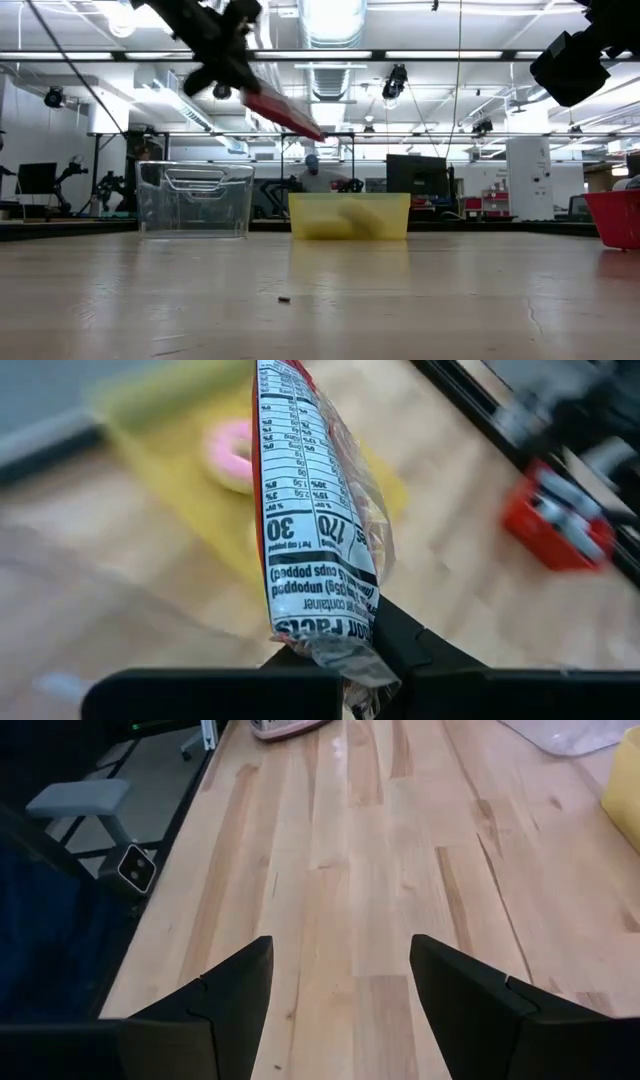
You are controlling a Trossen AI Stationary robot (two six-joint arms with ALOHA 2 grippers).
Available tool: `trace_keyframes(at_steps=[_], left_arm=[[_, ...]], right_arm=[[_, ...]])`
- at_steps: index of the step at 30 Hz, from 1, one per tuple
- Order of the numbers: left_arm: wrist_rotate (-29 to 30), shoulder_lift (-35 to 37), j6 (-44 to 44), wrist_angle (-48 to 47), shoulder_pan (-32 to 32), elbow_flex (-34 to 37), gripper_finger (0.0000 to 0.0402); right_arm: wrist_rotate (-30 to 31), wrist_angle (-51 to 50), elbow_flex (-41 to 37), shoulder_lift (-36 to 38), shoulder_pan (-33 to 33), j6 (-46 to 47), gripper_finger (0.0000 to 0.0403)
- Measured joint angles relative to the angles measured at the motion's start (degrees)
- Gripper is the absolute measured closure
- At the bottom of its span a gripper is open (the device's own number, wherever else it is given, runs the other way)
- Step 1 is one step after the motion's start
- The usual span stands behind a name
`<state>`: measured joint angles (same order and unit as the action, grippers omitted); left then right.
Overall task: Pick & Place Food Item
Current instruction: Put the red popcorn bag into the transparent bin
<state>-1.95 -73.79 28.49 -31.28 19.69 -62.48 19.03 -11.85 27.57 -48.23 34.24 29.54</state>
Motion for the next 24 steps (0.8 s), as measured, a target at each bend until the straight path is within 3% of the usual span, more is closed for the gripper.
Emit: trace_keyframes(at_steps=[6, 8, 15, 24], left_arm=[[18.3, 9.5, 2.7, -8.2, 0.7, 0.0, 0.0385], [21.5, 11.5, 4.8, -12.4, 0.7, 0.0, 0.0385], [22.4, 13.8, 11.0, -23.6, 0.8, 0.2, 0.0385], [22.6, 11.4, 14.4, -23.7, 0.9, 4.1, 0.0385]], right_arm=[[0.0, 0.0, 0.0, 0.0, 0.0, 0.0, 0.0170], [0.0, 0.0, 0.0, 0.0, 0.0, 0.0, 0.0170], [0.0, 0.0, 0.0, 0.0, 0.0, -0.2, 0.0170], [0.0, 0.0, 0.0, 0.0, 0.0, -0.2, 0.0170]])
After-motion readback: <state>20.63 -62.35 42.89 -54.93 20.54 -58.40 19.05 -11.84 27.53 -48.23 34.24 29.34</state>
